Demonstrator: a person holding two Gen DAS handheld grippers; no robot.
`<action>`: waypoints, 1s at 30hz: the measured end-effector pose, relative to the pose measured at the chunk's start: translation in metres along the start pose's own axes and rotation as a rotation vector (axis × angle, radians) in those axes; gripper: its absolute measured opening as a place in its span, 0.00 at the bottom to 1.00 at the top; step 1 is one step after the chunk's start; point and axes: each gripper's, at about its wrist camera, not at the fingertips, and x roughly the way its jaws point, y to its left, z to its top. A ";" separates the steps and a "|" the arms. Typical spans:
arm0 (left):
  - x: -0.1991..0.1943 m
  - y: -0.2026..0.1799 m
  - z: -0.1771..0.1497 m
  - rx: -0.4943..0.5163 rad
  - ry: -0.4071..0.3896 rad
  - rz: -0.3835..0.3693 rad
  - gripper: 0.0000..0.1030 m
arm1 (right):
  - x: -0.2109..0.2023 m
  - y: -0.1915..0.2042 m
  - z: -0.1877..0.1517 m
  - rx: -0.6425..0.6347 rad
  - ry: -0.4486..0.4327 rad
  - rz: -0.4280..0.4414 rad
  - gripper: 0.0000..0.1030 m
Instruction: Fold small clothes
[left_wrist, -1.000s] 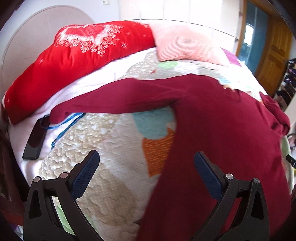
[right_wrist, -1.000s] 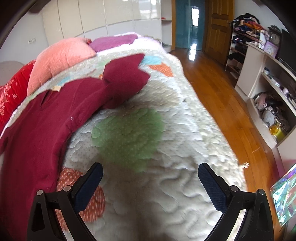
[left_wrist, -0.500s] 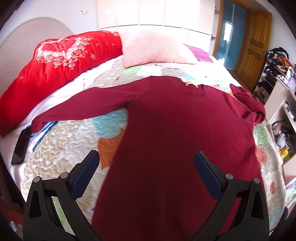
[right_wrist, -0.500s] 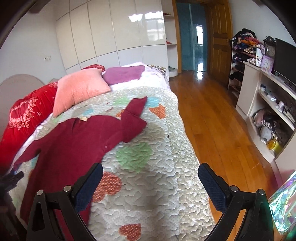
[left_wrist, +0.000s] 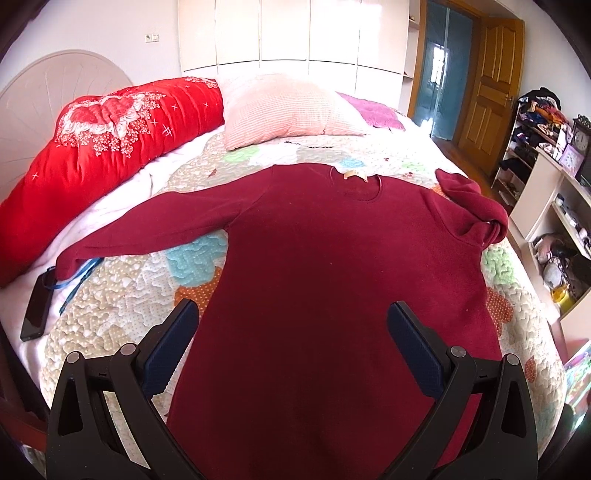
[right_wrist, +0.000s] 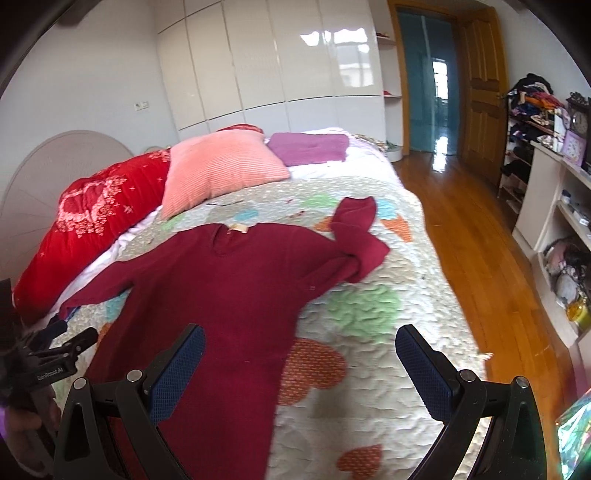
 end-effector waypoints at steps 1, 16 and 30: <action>0.000 0.001 0.001 -0.005 -0.001 0.001 0.99 | 0.002 0.006 0.001 -0.003 0.000 0.006 0.99; 0.013 0.019 0.002 -0.041 0.016 0.020 0.99 | 0.039 0.059 0.000 -0.045 0.014 0.011 0.99; 0.032 0.030 -0.002 -0.057 0.042 0.037 0.99 | 0.060 0.080 -0.006 -0.052 0.050 0.025 0.99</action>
